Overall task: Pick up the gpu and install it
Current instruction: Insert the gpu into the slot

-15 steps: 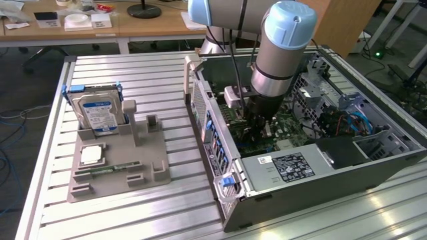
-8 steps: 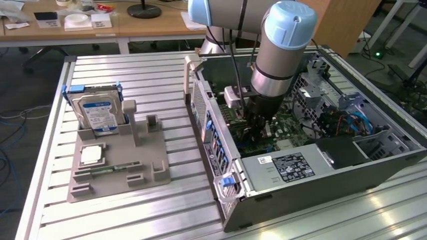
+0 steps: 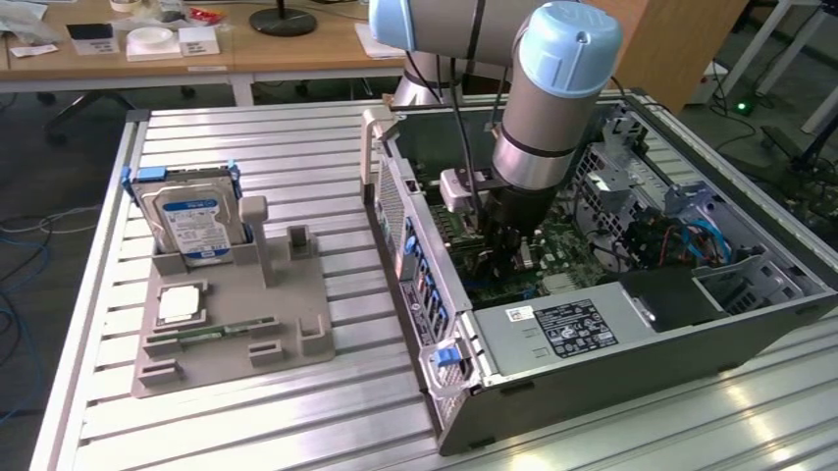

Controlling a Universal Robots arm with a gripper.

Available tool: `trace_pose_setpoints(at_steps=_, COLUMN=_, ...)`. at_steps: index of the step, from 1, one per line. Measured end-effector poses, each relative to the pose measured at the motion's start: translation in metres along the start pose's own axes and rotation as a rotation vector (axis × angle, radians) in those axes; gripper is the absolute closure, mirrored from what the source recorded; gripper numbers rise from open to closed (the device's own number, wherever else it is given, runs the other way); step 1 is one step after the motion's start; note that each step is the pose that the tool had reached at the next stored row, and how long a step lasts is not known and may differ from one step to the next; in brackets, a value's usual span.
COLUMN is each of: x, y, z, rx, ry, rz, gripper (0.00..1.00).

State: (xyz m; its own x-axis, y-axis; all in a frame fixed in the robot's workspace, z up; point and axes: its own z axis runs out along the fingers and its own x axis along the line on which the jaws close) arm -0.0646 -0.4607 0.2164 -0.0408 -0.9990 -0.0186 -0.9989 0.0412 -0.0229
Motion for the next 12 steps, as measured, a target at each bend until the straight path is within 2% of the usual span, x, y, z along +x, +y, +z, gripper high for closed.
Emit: trace_pose_setpoints(at_steps=12, x=0.0001, y=0.0, z=0.0037, rx=-0.0002, ry=0.0001, rz=0.0, gripper=0.72)
